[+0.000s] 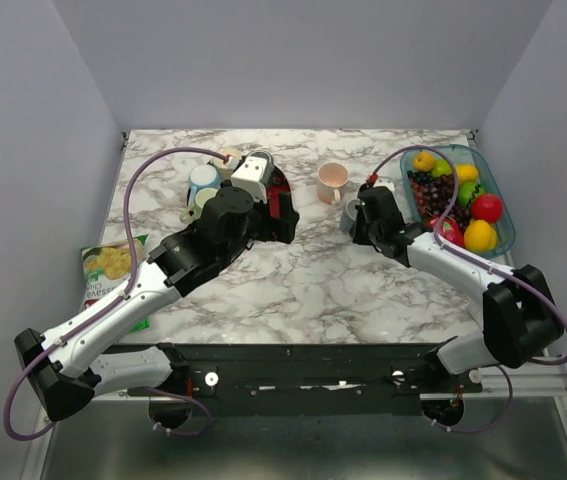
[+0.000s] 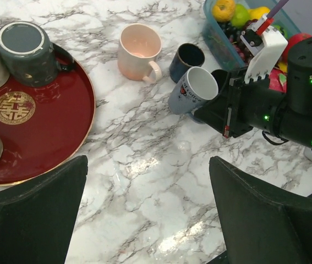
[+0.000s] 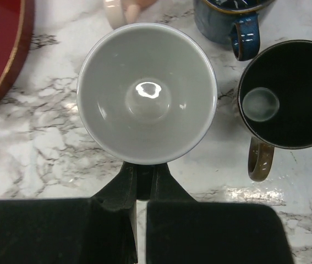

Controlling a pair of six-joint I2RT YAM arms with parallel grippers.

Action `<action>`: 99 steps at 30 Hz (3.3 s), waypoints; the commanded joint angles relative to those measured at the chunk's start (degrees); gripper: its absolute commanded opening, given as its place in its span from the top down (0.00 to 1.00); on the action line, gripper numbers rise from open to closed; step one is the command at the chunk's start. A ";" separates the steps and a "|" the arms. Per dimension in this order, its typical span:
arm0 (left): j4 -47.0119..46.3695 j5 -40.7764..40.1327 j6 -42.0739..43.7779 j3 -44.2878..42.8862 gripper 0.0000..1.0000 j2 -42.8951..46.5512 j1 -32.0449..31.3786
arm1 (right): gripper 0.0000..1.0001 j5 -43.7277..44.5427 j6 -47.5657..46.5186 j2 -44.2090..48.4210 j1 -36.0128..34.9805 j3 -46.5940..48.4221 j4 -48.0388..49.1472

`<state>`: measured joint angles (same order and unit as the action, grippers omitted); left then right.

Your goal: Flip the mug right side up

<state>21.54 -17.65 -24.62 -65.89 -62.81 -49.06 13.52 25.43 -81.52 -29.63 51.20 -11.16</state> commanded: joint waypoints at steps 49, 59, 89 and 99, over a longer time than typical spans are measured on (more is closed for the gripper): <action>5.71 8.04 34.00 1.28 0.01 -15.59 31.65 | 0.00 -12.02 0.67 8.47 -0.26 4.61 -3.51; -0.45 16.95 39.38 4.02 0.01 -17.86 34.99 | 0.00 -15.89 0.93 17.08 -0.26 -0.13 -5.54; 6.58 25.82 40.88 -7.67 0.04 -36.60 42.55 | 0.01 -17.47 4.54 15.51 -0.26 2.06 -4.40; 10.10 25.92 35.52 -5.31 0.22 -31.68 42.55 | 0.02 -19.41 5.42 15.60 -0.26 1.10 -3.79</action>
<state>29.50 7.03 13.43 -72.66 -98.35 -6.81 -4.29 30.04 -65.84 -29.69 51.48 -15.31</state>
